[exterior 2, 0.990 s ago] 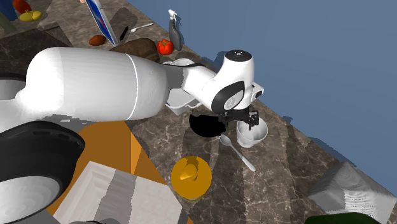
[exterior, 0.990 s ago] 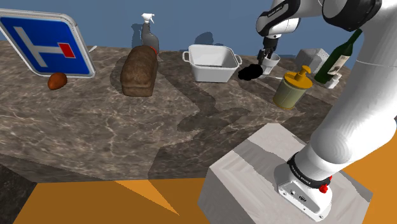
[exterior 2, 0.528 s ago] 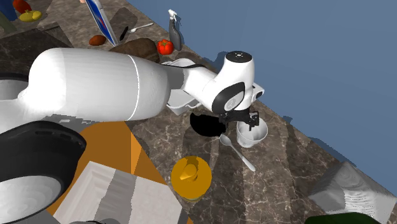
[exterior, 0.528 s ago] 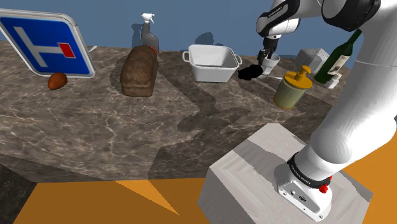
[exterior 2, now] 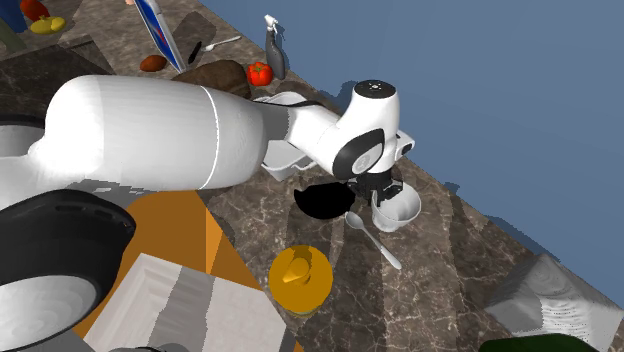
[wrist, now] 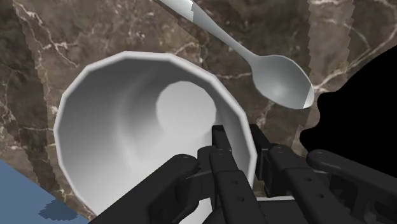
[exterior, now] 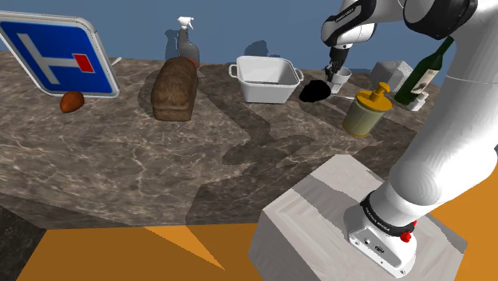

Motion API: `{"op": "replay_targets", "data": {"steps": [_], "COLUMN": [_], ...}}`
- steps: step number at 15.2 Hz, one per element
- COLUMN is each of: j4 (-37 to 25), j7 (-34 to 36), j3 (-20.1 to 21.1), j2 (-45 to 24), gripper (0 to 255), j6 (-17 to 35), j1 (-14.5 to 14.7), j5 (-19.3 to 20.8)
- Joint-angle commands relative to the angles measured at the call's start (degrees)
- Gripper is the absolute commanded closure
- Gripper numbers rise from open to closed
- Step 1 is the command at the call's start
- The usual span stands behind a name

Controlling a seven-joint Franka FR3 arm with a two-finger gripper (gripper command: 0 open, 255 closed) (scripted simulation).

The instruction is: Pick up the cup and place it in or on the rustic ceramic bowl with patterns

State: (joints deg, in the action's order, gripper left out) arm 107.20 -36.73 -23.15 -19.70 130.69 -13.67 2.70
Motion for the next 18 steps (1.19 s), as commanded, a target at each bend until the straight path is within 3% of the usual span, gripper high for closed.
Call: {"op": "replay_targets", "data": {"steps": [1,18], "j4": [0.04,-6.11], "j7": [0.0,-0.26], "j3": [-0.03,-0.73], "j2": [-0.04,4.96], "gripper": [255,255], "j6": [0.0,-10.82], "j1": [-0.03,0.72], "j5": [0.0,1.59]}}
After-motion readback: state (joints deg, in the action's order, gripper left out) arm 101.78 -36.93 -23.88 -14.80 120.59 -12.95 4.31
